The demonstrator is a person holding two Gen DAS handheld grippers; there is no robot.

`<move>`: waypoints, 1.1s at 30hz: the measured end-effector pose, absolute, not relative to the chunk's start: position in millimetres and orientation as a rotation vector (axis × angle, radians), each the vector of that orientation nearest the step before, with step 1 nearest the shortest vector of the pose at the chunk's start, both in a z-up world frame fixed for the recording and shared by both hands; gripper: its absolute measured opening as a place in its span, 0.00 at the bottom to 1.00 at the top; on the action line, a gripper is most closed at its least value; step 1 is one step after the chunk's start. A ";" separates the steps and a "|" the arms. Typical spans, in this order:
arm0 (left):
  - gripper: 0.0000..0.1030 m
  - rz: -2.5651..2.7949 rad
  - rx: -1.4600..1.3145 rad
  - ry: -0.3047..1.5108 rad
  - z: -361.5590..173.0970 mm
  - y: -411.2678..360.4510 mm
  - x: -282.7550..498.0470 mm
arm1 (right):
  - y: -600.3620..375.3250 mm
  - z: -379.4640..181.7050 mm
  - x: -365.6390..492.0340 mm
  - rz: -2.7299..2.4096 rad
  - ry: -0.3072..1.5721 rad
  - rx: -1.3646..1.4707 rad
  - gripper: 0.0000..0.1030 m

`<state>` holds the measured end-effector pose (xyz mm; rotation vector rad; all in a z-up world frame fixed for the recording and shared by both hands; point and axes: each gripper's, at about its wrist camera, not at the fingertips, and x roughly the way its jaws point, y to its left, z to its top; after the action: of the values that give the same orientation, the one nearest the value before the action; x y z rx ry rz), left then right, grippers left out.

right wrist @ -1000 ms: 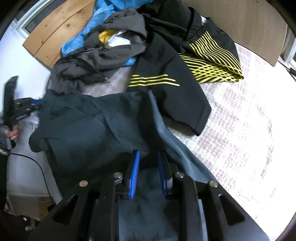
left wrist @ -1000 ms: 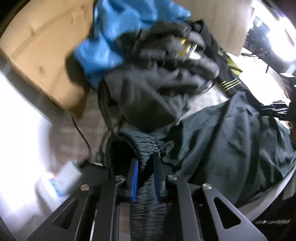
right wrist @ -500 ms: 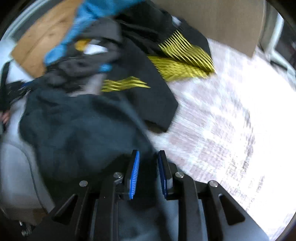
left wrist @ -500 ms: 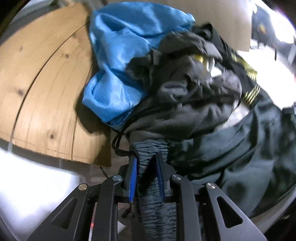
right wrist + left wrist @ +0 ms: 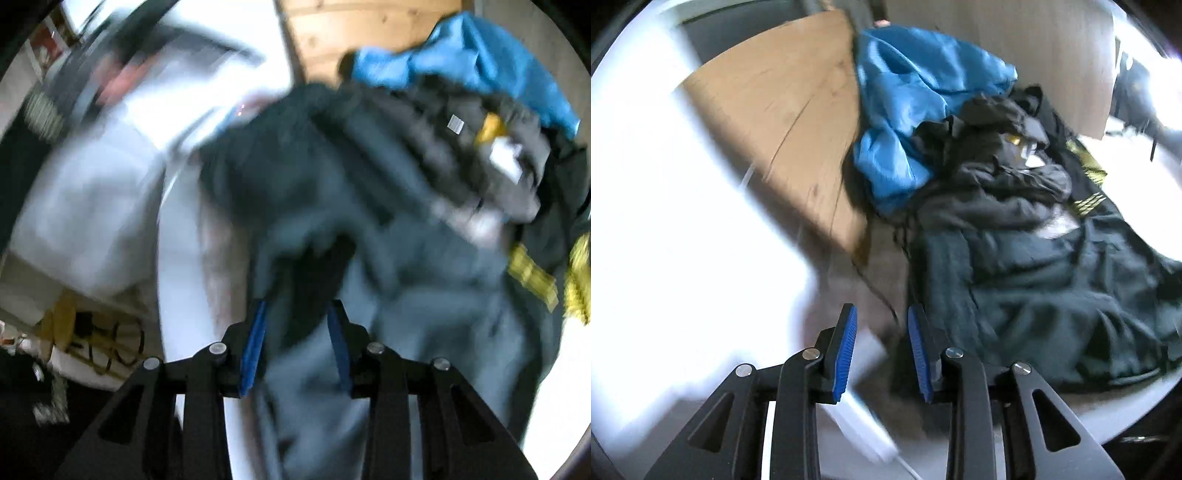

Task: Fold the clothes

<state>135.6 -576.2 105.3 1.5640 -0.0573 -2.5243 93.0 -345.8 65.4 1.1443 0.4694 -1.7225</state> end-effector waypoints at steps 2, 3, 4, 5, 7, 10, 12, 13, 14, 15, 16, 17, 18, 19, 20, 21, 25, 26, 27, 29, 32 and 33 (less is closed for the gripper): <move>0.27 -2.506 1.564 0.020 88.7 -564.6 165.3 | -361.3 78.9 66.0 -1.761 0.461 1.098 0.36; 0.27 -2.497 1.570 0.069 78.6 -559.1 177.9 | -372.3 84.6 52.4 -1.780 0.466 1.074 0.38; 0.27 -2.483 1.581 0.139 66.0 -553.0 188.7 | -388.6 88.0 39.7 -1.792 0.489 1.049 0.38; 0.27 -2.468 1.581 0.221 55.0 -549.4 197.0 | -403.0 89.4 31.4 -1.792 0.512 1.025 0.38; 0.27 -2.448 1.550 0.400 39.6 -548.0 208.2 | -434.5 86.9 17.1 -1.777 0.554 0.999 0.40; 0.28 -2.421 1.518 0.563 18.9 -547.0 211.7 | -485.7 80.1 -6.8 -1.747 0.616 0.976 0.41; 0.33 -2.417 1.460 0.653 15.4 -555.4 212.1 | -510.2 69.0 -13.8 -1.711 0.654 0.994 0.41; 0.34 -2.412 1.424 0.712 13.9 -561.0 212.3 | -520.4 63.7 -16.9 -1.692 0.681 1.000 0.41; 0.34 -2.406 1.388 0.769 12.5 -566.7 212.6 | -526.8 59.4 -18.9 -1.674 0.703 1.006 0.41; 0.35 -2.399 1.357 0.813 10.9 -571.4 212.5 | -532.1 55.8 -21.2 -1.656 0.721 1.013 0.42; 0.35 -2.388 1.342 0.823 9.0 -573.8 211.2 | -536.0 53.2 -23.2 -1.638 0.739 1.019 0.42; 0.35 -2.378 1.332 0.832 7.0 -575.6 210.1 | -538.1 52.4 -25.3 -1.625 0.748 1.021 0.43; 0.35 -2.369 1.330 0.843 4.5 -575.5 210.0 | -537.2 54.4 -27.4 -1.617 0.746 1.018 0.44; 0.35 -2.357 1.325 0.868 2.2 -574.9 212.1 | -536.3 56.3 -29.5 -1.609 0.743 1.015 0.44; 0.35 -2.350 1.317 0.897 0.6 -573.8 215.9 | -535.4 58.3 -31.6 -1.601 0.740 1.012 0.45; 0.35 -2.341 1.310 0.919 0.0 -572.6 219.6 | -533.7 60.6 -33.9 -1.595 0.732 1.010 0.49; 0.40 -2.313 1.290 0.880 7.7 -566.6 223.2 | -533.6 56.2 -41.1 -1.577 0.725 1.010 0.57; 0.43 -2.312 1.289 0.867 8.5 -565.7 221.1 | -534.1 54.5 -42.7 -1.573 0.726 1.011 0.58; 0.43 -2.318 1.292 0.875 6.8 -566.2 216.4 | -535.4 52.5 -43.8 -1.570 0.730 1.010 0.58; 0.40 -2.330 1.298 0.892 3.3 -567.3 206.9 | -539.5 48.6 -43.0 -1.560 0.736 0.998 0.58; 0.21 -2.358 1.303 0.840 3.1 -560.8 193.7 | -538.5 46.1 -43.9 -1.528 0.713 0.998 0.43; 0.19 -2.369 1.289 0.827 7.5 -558.9 195.2 | -536.8 46.4 -45.0 -1.520 0.702 1.000 0.34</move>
<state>195.2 -558.9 7.5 1.2889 0.8274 -2.3693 -45.0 -536.8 46.4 1.0003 0.7022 -1.5202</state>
